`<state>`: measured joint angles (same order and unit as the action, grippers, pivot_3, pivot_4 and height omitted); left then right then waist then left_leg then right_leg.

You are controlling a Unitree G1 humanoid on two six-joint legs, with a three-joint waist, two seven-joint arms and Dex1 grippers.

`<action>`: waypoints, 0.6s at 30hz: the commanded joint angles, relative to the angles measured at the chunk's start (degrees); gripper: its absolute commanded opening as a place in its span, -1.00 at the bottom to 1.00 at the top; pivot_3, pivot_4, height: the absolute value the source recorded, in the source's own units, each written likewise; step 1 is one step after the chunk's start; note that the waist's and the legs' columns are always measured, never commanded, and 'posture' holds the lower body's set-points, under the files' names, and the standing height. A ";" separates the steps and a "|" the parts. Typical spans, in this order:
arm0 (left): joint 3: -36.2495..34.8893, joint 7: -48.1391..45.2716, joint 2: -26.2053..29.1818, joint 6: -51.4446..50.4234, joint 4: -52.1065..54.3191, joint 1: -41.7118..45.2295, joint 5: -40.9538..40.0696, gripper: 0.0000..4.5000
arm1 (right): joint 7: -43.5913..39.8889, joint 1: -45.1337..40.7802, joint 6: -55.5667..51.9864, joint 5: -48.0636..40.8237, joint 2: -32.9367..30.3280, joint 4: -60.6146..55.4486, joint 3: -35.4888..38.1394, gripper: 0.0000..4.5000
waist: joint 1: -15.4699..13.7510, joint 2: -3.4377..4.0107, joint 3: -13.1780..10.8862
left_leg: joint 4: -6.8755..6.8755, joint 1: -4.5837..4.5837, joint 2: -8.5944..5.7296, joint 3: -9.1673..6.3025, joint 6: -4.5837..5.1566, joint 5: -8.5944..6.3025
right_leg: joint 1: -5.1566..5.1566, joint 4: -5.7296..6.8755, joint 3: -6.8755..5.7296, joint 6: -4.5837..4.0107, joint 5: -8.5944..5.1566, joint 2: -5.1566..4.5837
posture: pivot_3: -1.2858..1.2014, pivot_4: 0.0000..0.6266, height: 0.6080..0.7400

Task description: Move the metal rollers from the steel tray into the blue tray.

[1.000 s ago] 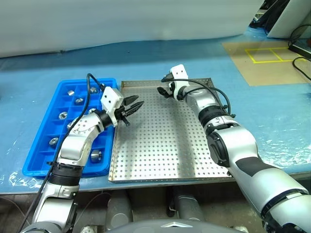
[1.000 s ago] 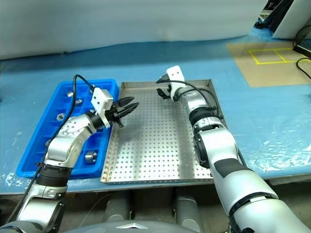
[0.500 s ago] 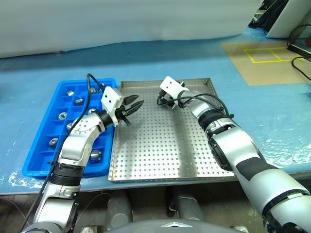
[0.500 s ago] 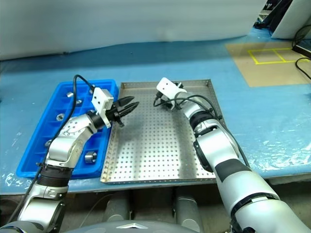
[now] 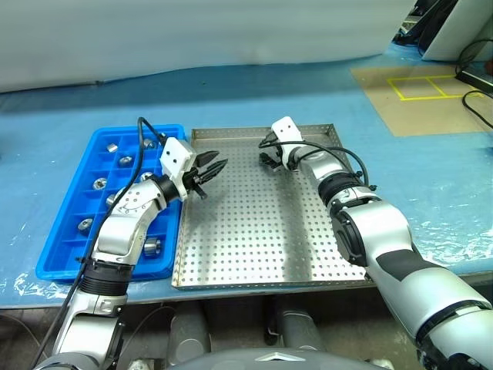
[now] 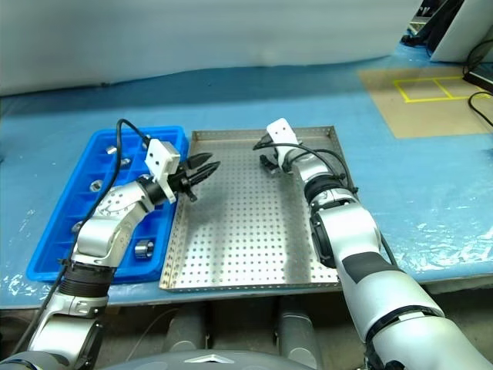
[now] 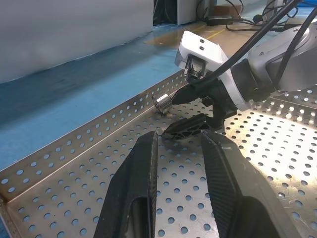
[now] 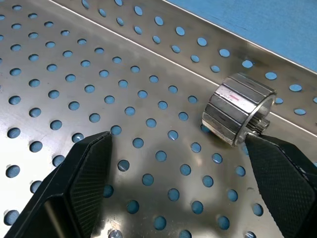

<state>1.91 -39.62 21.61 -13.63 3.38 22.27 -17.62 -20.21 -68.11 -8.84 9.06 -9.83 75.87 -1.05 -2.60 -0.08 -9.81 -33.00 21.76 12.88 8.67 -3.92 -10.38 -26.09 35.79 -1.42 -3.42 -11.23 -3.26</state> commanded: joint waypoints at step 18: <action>0.38 0.92 -1.49 1.22 0.31 1.71 1.52 -0.37 | 4.42 -1.07 0.43 -0.92 -1.48 -0.70 2.20 0.98 | 0.01 0.01 -0.01 | 0.01 0.03 0.00 0.00 0.00 0.00 | -0.02 -0.03 -0.01 0.00 0.00 0.00 | 0.03 -0.52 1.00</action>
<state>2.59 -38.72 20.12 -13.53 2.73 23.01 -16.30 -17.44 -68.26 -8.98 9.11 -10.81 75.86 0.05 -2.59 -0.07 -9.82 -32.99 21.80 12.87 8.67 -3.92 -10.38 -26.12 35.75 -1.43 -3.42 -11.23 -3.26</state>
